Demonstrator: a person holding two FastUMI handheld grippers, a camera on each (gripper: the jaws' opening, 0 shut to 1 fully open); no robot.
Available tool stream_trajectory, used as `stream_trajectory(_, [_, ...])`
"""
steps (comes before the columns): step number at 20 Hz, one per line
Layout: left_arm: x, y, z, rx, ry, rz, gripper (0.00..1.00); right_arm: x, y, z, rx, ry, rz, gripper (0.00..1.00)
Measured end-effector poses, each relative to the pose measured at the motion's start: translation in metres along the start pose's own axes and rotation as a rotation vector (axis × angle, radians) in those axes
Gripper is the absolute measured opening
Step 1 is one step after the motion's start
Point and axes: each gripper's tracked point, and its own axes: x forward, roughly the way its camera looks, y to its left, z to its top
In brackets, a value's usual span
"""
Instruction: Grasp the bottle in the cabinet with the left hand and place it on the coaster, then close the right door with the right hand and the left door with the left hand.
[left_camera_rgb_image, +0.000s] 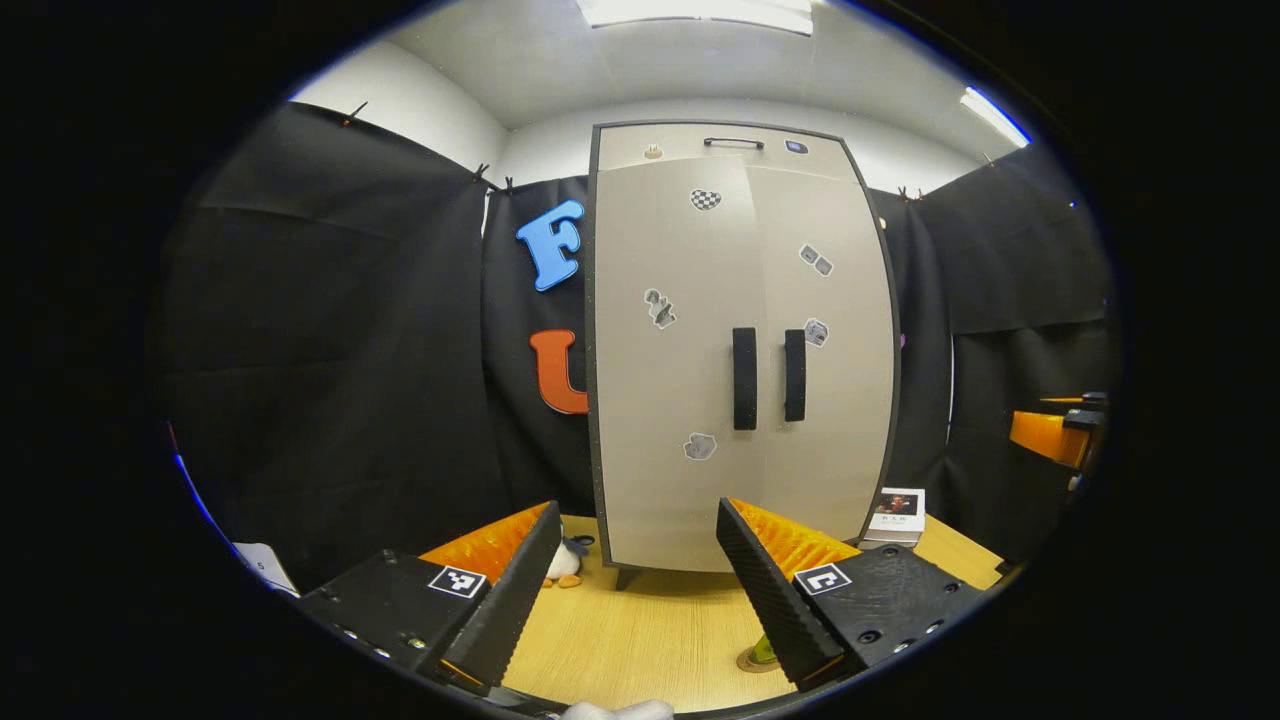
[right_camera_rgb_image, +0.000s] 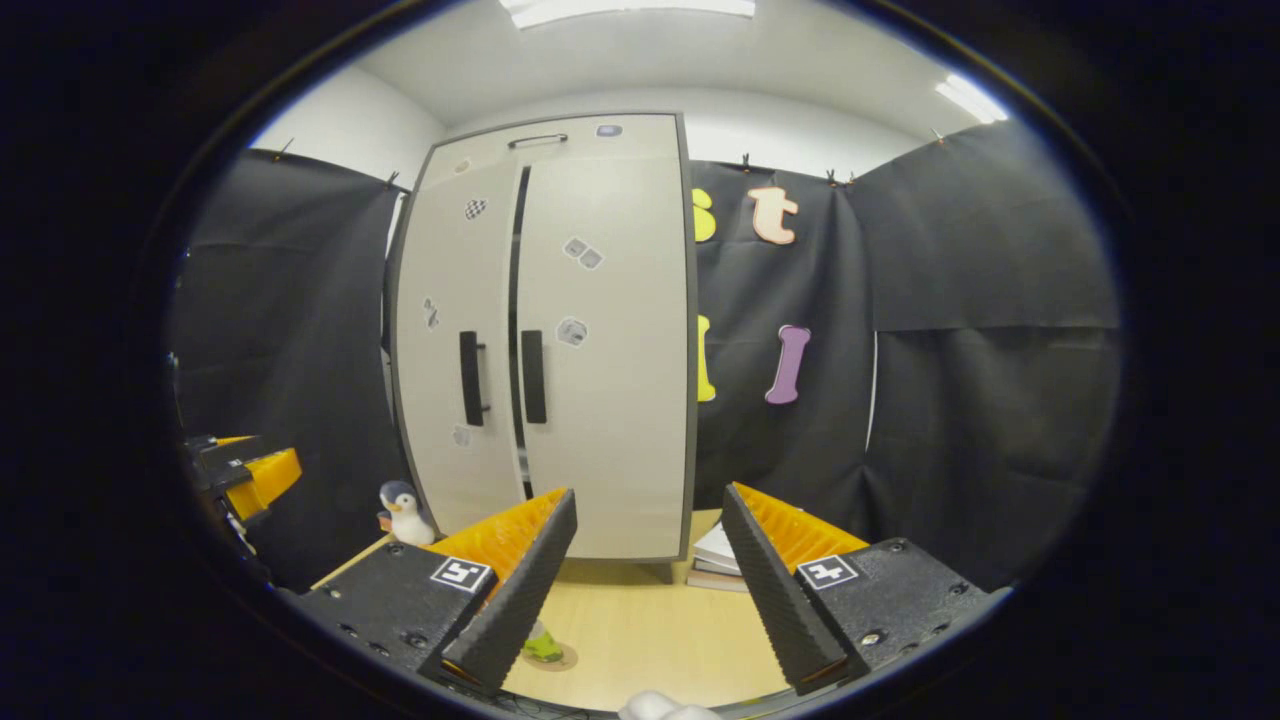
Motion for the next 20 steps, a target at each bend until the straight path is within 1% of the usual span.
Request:
stream_trajectory(7, [-0.0013, -0.0048, 0.0006, 0.001, 0.000, -0.014, 0.96, -0.0031, 0.0027, -0.0002, -0.006, 0.001, 0.004, 0.96])
stream_trajectory(20, [-0.0026, -0.0036, -0.0009, 0.006, 0.000, -0.011, 0.96, -0.0037, 0.0048, -0.0006, -0.007, -0.003, 0.005, 0.96])
